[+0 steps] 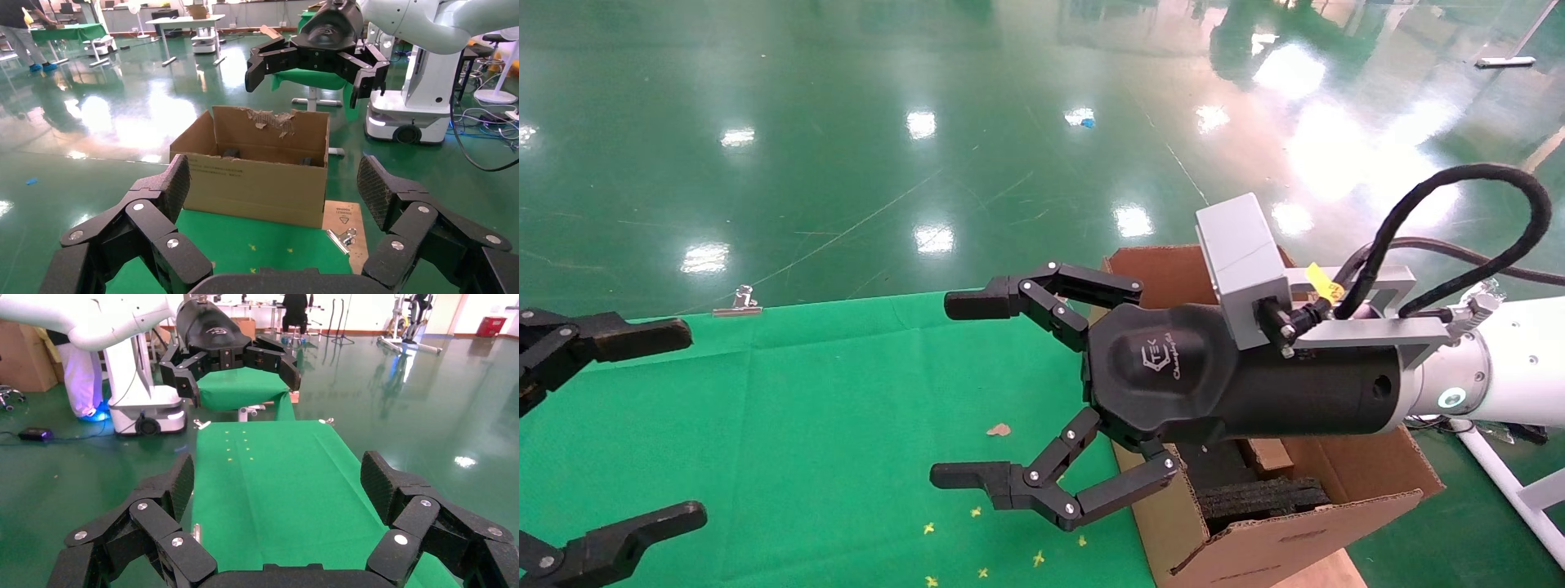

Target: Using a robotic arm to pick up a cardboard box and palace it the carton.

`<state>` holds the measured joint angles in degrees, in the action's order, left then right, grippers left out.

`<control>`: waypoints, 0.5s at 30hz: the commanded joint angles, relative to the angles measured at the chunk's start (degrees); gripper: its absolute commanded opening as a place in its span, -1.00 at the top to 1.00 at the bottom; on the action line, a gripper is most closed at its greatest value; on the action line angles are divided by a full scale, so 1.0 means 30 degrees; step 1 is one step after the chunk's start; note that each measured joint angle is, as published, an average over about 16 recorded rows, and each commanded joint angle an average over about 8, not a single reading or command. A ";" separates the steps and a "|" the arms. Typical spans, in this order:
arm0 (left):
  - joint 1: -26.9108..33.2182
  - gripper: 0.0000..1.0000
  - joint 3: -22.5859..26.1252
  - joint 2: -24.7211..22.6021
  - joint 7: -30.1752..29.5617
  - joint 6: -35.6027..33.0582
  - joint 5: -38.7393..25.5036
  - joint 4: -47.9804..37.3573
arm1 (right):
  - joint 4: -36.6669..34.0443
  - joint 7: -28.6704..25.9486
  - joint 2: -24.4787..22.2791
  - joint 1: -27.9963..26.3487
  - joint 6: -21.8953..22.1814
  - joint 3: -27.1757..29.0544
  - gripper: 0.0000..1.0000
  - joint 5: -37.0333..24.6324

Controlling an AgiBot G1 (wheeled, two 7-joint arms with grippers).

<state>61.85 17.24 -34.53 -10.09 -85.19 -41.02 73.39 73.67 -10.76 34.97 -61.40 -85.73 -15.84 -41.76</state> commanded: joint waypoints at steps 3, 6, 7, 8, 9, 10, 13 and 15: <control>0.0000 -1.00 -0.0001 0.0000 0.0000 -0.0001 0.0000 0.0000 | -0.0039 -0.0013 0.0006 -0.0047 0.0012 -0.0052 -1.00 -0.0031; 0.0000 -1.00 -0.0001 0.0000 0.0000 -0.0001 0.0000 0.0000 | -0.0057 -0.0017 0.0009 -0.0070 0.0016 -0.0078 -1.00 -0.0039; 0.0000 -1.00 -0.0001 0.0000 0.0000 -0.0001 0.0000 0.0000 | -0.0062 -0.0019 0.0011 -0.0076 0.0017 -0.0086 -1.00 -0.0042; 0.0000 -1.00 -0.0001 0.0000 0.0000 -0.0002 0.0000 0.0000 | -0.0067 -0.0020 0.0012 -0.0082 0.0019 -0.0093 -1.00 -0.0043; 0.0000 -1.00 -0.0001 0.0000 0.0000 -0.0002 0.0000 0.0000 | -0.0071 -0.0022 0.0013 -0.0087 0.0020 -0.0099 -1.00 -0.0044; 0.0000 -1.00 -0.0001 0.0000 0.0000 -0.0002 0.0000 0.0000 | -0.0076 -0.0023 0.0014 -0.0092 0.0021 -0.0105 -1.00 -0.0045; 0.0000 -1.00 -0.0001 0.0000 0.0000 -0.0002 0.0000 0.0000 | -0.0087 -0.0028 0.0018 -0.0104 0.0024 -0.0120 -1.00 -0.0048; 0.0000 -1.00 -0.0001 0.0000 0.0000 -0.0002 0.0000 0.0000 | -0.0093 -0.0031 0.0020 -0.0110 0.0026 -0.0128 -1.00 -0.0050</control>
<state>61.85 17.24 -34.53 -10.09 -85.19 -41.02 73.40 73.41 -10.85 35.03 -61.72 -85.65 -16.21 -41.91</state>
